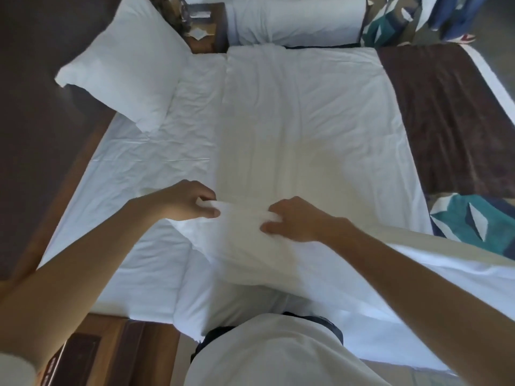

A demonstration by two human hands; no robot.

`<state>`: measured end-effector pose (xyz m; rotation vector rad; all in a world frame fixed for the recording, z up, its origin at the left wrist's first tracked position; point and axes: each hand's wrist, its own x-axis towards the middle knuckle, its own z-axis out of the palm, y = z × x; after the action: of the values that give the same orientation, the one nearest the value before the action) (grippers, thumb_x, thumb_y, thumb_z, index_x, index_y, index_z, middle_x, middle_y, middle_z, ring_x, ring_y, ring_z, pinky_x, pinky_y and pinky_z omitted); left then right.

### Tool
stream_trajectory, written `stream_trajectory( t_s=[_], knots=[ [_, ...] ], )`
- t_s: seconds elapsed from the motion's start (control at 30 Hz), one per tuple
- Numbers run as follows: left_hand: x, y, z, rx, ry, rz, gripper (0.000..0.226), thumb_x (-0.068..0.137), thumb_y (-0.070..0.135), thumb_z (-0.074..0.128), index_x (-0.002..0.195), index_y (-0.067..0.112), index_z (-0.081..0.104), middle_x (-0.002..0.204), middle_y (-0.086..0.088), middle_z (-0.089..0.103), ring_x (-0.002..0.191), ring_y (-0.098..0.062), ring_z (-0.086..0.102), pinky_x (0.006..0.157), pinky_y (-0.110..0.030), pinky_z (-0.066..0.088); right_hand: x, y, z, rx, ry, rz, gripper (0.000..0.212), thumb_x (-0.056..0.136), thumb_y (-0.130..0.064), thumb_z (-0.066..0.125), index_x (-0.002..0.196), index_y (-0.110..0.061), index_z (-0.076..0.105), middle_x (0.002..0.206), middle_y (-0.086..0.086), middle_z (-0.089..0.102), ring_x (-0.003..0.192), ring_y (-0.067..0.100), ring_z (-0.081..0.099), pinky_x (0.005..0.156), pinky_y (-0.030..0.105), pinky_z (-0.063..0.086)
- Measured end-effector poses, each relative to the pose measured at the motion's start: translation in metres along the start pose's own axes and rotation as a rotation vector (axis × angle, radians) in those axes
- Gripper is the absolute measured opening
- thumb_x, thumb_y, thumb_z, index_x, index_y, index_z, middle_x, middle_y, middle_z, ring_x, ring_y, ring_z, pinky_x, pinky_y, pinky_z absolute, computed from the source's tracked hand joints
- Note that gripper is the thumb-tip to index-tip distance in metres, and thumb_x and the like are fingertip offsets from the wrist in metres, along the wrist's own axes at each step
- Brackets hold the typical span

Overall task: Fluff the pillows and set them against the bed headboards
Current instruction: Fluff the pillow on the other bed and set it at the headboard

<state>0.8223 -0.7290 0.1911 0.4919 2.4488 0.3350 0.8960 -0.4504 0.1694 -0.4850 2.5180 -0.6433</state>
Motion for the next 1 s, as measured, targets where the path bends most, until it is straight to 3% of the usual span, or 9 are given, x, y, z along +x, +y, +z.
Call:
stream_trajectory(
  t_s=[0.13,0.23,0.37,0.4,0.5,0.57,0.7,0.9,1.0],
  knots=[
    [0.012,-0.004,0.001,0.070,-0.050,-0.012,0.051,0.087,0.063,0.062,0.069,0.015,0.057,0.076,-0.003,0.061,0.079,-0.024,0.062,0.073,-0.038,0.049,-0.045,0.063,-0.017,-0.021,-0.041,0.197,0.053,0.096,-0.060,0.054,0.065,-0.018,0.056,0.067,0.001,0.061,0.073,0.021,0.064,0.066,0.033,0.043],
    [0.019,-0.011,-0.003,0.141,-0.086,-0.036,0.072,0.069,0.091,0.054,0.070,0.019,0.060,0.074,0.001,0.063,0.077,-0.021,0.062,0.073,-0.038,0.050,-0.100,0.108,-0.015,-0.070,-0.003,0.365,0.060,0.098,-0.064,0.045,0.061,-0.019,0.055,0.059,-0.001,0.063,0.065,0.016,0.063,0.060,0.026,0.039],
    [0.024,-0.019,0.006,0.148,-0.011,-0.108,0.059,0.069,0.082,0.065,0.069,0.022,0.062,0.073,0.000,0.067,0.073,-0.018,0.062,0.069,-0.035,0.048,-0.180,0.166,-0.007,-0.106,0.220,0.537,0.104,0.067,-0.098,-0.006,0.071,-0.021,0.063,0.067,-0.003,0.064,0.067,0.020,0.058,0.067,0.034,0.039],
    [0.025,-0.020,0.008,0.139,0.017,-0.129,0.059,0.068,0.082,0.066,0.068,0.023,0.061,0.071,0.001,0.066,0.072,-0.017,0.062,0.069,-0.035,0.047,-0.199,0.178,-0.007,-0.067,0.263,0.576,0.111,0.064,-0.100,-0.007,0.078,-0.020,0.068,0.070,0.000,0.067,0.067,0.019,0.059,0.067,0.035,0.041],
    [0.020,-0.026,0.014,0.116,0.061,-0.208,0.065,0.061,0.088,0.065,0.067,0.023,0.061,0.068,0.001,0.066,0.072,-0.018,0.062,0.068,-0.036,0.048,-0.238,0.189,-0.014,0.118,0.316,0.647,0.080,0.080,-0.084,0.029,0.081,-0.019,0.076,0.067,0.004,0.070,0.066,0.019,0.066,0.069,0.037,0.048],
    [0.020,-0.026,0.017,0.078,0.058,-0.236,0.076,0.052,0.096,0.060,0.066,0.022,0.062,0.067,0.000,0.066,0.072,-0.019,0.063,0.066,-0.036,0.046,-0.255,0.190,-0.014,0.143,0.325,0.552,0.056,0.085,-0.076,0.041,0.068,-0.033,0.074,0.056,-0.006,0.065,0.056,0.012,0.063,0.062,0.028,0.047],
    [0.015,-0.023,0.024,0.036,0.132,-0.266,0.081,0.052,0.098,0.048,0.067,0.019,0.060,0.069,-0.003,0.065,0.073,-0.022,0.061,0.065,-0.036,0.044,-0.269,0.198,0.001,-0.022,0.393,0.354,0.072,0.087,-0.086,0.031,0.054,-0.024,0.049,0.055,-0.004,0.051,0.051,0.014,0.054,0.051,0.029,0.039],
    [0.007,-0.022,0.040,0.073,0.244,-0.315,0.073,0.062,0.096,0.042,0.071,0.024,0.057,0.069,-0.003,0.063,0.071,-0.022,0.059,0.066,-0.038,0.045,-0.276,0.213,-0.002,-0.027,0.363,0.516,0.079,0.077,-0.089,0.028,0.059,-0.019,0.060,0.051,-0.005,0.054,0.059,0.012,0.058,0.054,0.033,0.040],
    [0.006,-0.023,0.047,0.061,0.270,-0.297,0.071,0.069,0.091,0.054,0.070,0.019,0.054,0.063,-0.005,0.061,0.068,-0.023,0.058,0.061,-0.037,0.042,-0.277,0.209,-0.010,-0.197,0.730,0.476,0.072,0.096,-0.067,0.035,0.049,-0.015,0.051,0.037,0.002,0.037,0.032,0.016,0.036,0.042,0.028,0.030]
  ],
)
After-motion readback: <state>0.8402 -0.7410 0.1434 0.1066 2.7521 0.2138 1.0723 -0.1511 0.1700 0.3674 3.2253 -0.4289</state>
